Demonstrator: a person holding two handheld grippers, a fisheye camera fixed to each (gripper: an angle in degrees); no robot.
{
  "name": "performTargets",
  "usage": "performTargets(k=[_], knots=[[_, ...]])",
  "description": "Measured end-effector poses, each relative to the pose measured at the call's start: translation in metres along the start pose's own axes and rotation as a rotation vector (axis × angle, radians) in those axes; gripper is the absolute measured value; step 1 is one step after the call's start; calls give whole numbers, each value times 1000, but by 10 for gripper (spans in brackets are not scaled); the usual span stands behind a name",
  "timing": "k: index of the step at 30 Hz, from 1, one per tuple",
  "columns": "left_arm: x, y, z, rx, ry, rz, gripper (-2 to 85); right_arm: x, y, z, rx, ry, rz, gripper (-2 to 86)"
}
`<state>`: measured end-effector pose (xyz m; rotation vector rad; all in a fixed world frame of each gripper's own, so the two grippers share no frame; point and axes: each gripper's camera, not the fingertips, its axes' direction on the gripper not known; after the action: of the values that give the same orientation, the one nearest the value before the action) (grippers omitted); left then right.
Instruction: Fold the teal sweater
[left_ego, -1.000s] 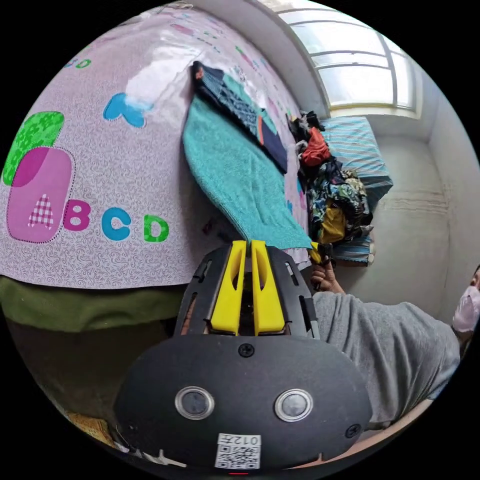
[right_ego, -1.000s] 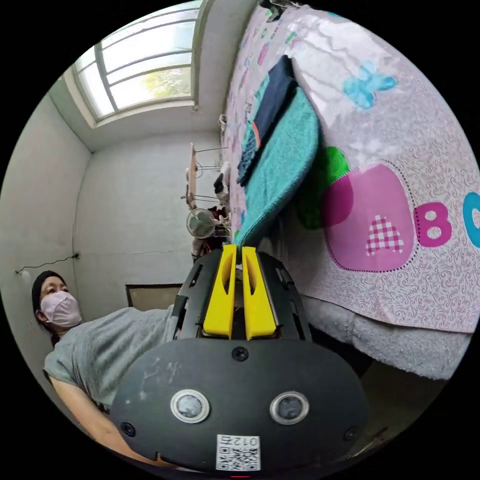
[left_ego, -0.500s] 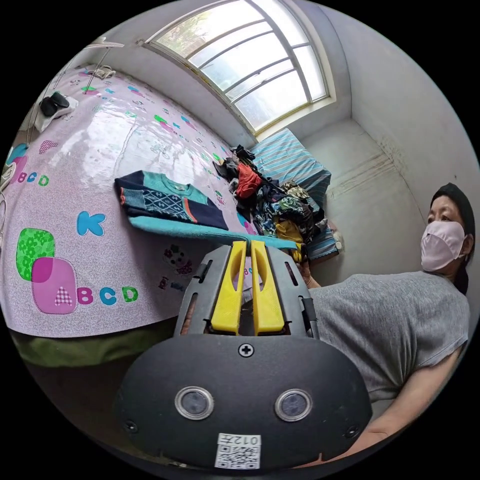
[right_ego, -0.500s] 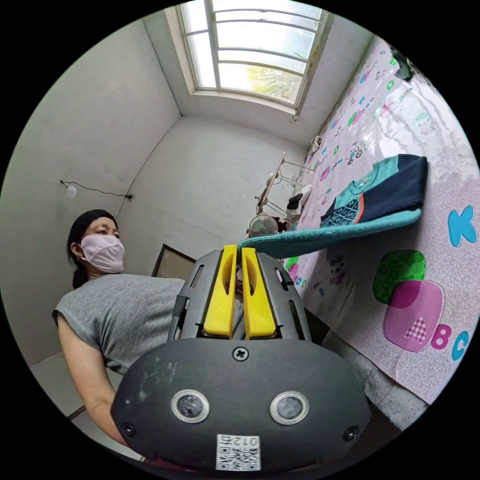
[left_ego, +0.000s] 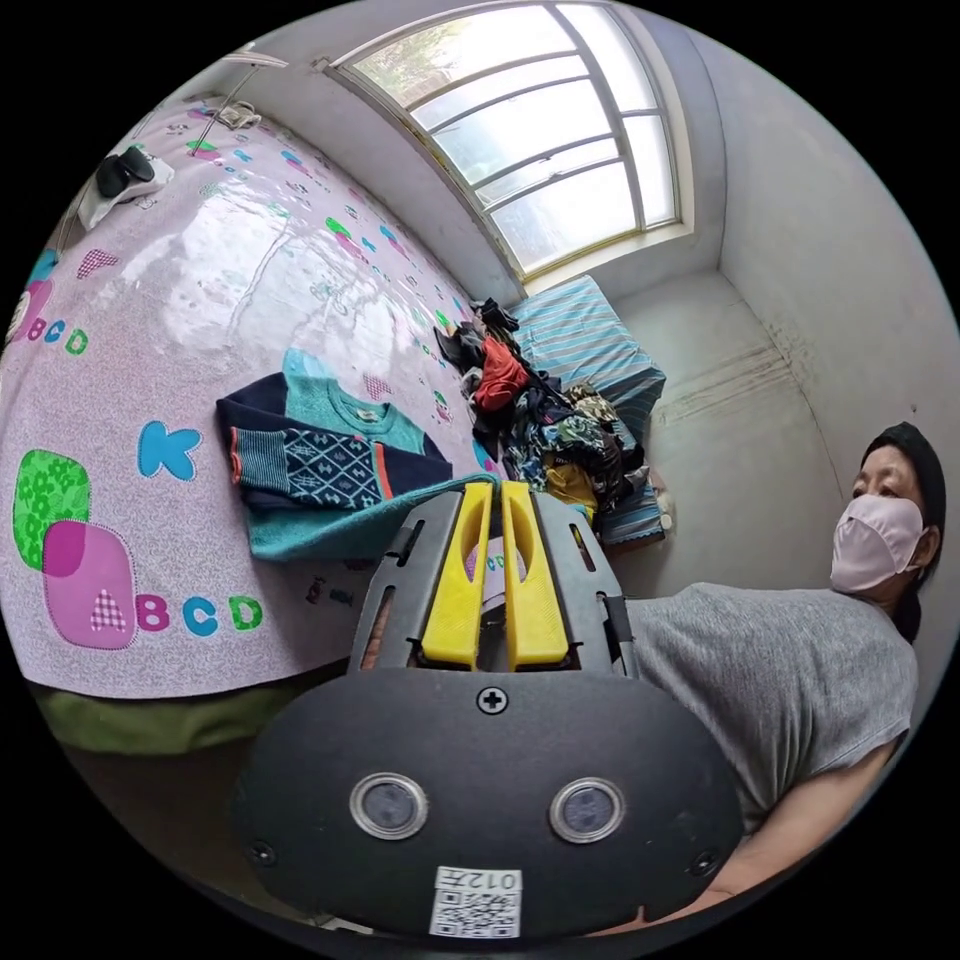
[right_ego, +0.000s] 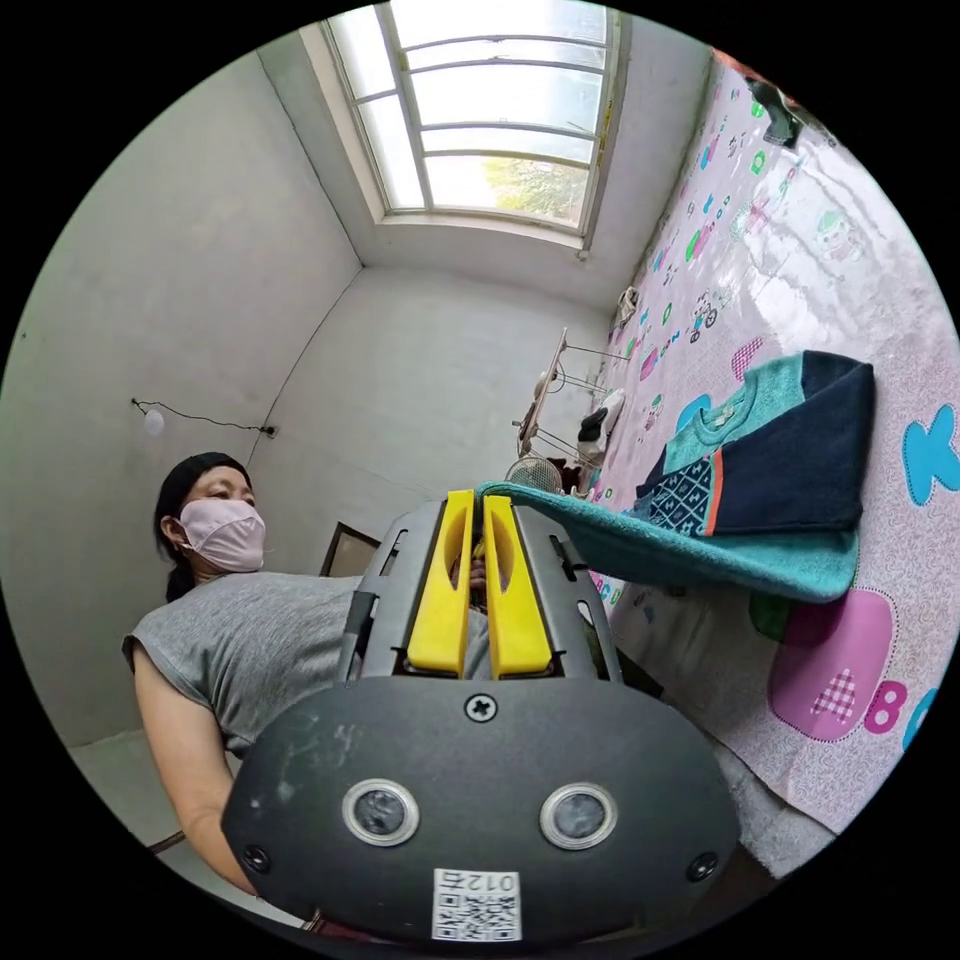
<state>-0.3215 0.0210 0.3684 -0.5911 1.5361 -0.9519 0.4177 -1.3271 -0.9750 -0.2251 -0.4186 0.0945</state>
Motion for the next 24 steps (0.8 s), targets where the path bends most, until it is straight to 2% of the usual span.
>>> performTargets(k=[10,24], knots=[[-48,-143,53,-43,-46,-111,1,81,-127,52,90,116,112,-9],[-171,-270,146,-118,-91,-483,1,293,-280,126,69,346,410,-10]])
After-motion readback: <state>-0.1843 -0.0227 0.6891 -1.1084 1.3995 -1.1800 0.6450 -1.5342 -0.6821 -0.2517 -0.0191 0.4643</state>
